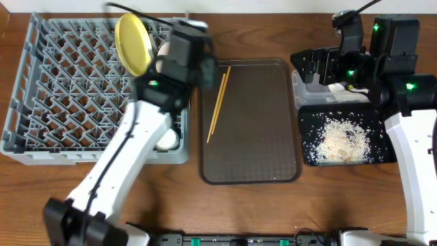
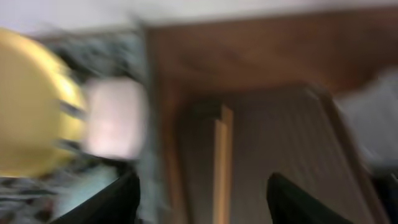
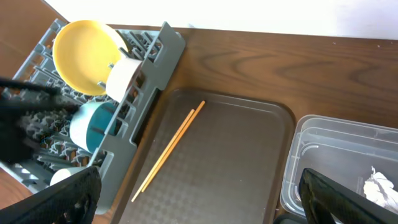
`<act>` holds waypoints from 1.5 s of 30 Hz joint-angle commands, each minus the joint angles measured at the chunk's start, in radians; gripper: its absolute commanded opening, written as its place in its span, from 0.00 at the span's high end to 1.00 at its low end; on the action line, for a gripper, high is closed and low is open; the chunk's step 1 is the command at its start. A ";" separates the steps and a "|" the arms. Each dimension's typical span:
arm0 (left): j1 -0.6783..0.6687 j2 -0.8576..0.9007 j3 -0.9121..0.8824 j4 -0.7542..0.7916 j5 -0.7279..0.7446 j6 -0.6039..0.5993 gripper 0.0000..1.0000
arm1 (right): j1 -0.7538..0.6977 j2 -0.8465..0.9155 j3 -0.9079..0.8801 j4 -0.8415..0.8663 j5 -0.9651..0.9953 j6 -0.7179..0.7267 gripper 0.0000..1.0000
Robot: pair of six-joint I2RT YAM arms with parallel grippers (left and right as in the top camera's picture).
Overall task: Sort waste into correct bins and load items into the dishwasher
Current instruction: 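Open the left gripper and withdraw it from the plate, then move the left gripper over the chopsticks on the brown tray and descend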
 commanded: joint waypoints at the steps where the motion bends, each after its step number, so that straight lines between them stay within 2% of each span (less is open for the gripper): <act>1: -0.063 0.129 -0.003 -0.014 0.064 -0.061 0.34 | -0.006 0.001 0.010 0.002 -0.001 0.002 0.01; 7: -0.098 0.304 -0.003 0.035 0.065 -0.239 0.35 | -0.006 0.001 0.010 0.002 -0.001 0.002 0.01; 11: -0.097 0.354 -0.003 0.060 0.064 -0.296 0.36 | -0.006 0.001 0.010 0.002 -0.001 0.002 0.01; 16: -0.098 0.424 -0.003 0.150 0.053 -0.286 0.36 | -0.006 0.001 0.010 0.002 -0.001 0.002 0.01; 18: -0.097 0.449 -0.003 0.177 0.052 -0.246 0.36 | -0.006 0.001 0.010 0.002 -0.001 0.002 0.01; 21: -0.097 0.476 -0.003 0.197 0.000 -0.238 0.36 | -0.006 0.001 0.010 0.002 -0.001 0.002 0.01; 32: -0.097 0.489 -0.003 0.254 -0.014 -0.073 0.36 | -0.006 0.001 0.010 0.002 -0.001 0.002 0.01; 45: -0.097 0.524 -0.003 0.280 -0.014 -0.066 0.36 | -0.006 0.001 0.010 0.002 -0.001 0.002 0.01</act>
